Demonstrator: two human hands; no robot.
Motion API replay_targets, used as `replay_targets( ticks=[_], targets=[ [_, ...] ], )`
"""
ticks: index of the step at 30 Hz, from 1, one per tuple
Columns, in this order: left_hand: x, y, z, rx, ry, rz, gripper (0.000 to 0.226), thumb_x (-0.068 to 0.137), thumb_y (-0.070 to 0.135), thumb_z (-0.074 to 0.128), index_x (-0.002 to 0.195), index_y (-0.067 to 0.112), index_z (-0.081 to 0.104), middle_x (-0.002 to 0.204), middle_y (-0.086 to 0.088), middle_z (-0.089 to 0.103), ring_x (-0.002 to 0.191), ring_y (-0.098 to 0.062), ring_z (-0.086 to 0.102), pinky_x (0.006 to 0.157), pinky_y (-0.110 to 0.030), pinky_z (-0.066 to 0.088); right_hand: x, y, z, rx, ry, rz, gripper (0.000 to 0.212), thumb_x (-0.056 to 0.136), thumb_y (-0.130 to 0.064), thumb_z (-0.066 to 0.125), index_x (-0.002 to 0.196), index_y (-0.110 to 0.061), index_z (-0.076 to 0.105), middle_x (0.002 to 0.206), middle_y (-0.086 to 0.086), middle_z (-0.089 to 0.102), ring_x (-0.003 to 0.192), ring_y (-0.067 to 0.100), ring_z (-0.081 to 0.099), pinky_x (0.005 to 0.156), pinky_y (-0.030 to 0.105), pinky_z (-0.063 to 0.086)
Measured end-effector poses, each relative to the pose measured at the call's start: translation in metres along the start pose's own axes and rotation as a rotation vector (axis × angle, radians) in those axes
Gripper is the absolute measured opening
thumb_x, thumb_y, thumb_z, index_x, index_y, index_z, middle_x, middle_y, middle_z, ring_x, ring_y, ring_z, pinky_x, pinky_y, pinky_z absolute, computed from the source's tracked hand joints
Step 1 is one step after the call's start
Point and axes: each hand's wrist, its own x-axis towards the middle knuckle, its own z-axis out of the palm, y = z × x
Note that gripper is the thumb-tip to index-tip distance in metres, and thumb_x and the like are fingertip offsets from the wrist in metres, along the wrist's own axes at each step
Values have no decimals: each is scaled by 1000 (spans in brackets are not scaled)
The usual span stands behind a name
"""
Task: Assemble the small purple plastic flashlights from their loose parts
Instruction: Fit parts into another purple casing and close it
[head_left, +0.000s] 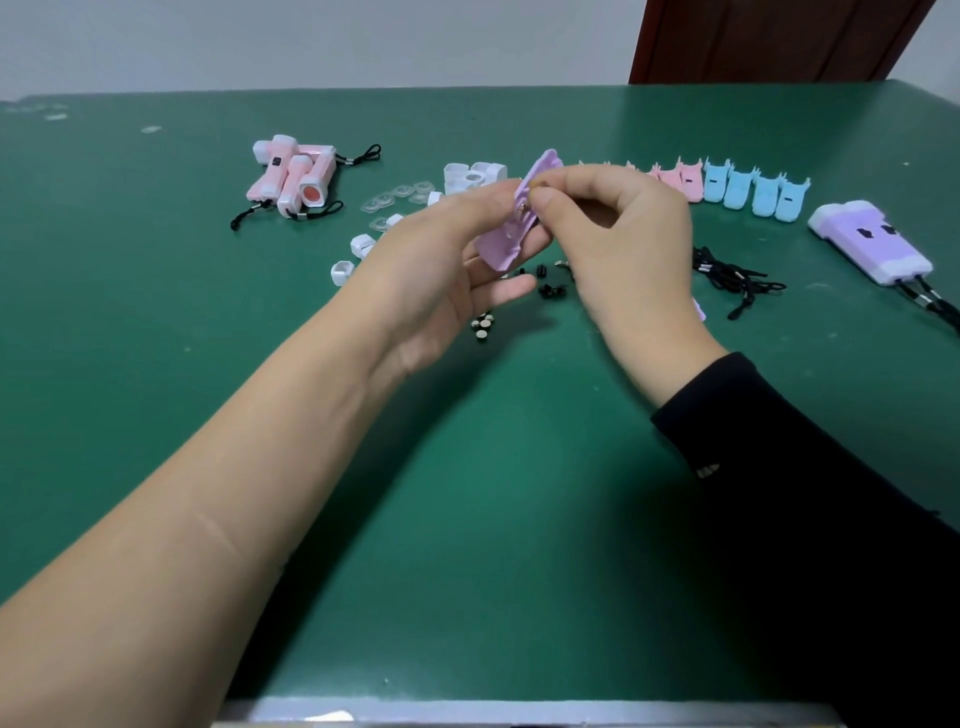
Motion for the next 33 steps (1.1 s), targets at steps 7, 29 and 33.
replay_targets(
  ticks=[7, 29, 33],
  targets=[
    [1, 2, -4, -148, -53, -134, 34, 98, 16, 50, 130, 20, 62, 107, 4, 68, 102, -10, 64, 72, -24, 59, 0, 1, 0, -21, 8, -9, 11, 89, -10, 63, 92, -11, 73, 86, 2, 72, 85, 13, 68, 85, 24, 51],
    [-1, 0, 0, -225, -127, -148, 35, 102, 18, 47, 135, 15, 57, 114, -1, 63, 119, -17, 60, 100, -40, 50, 2, 12, 2, -229, 70, -191, 5, 89, -12, 62, 89, -11, 66, 92, -4, 55, 78, -11, 49, 74, 2, 35],
    [-1, -1, 0, -205, -125, -144, 36, 102, 19, 46, 137, 14, 55, 116, -2, 62, 114, -17, 60, 100, -40, 50, 3, 13, 3, -230, 77, -200, 5, 89, -12, 62, 87, -11, 66, 90, -8, 53, 78, -10, 49, 74, 6, 41]
  ],
)
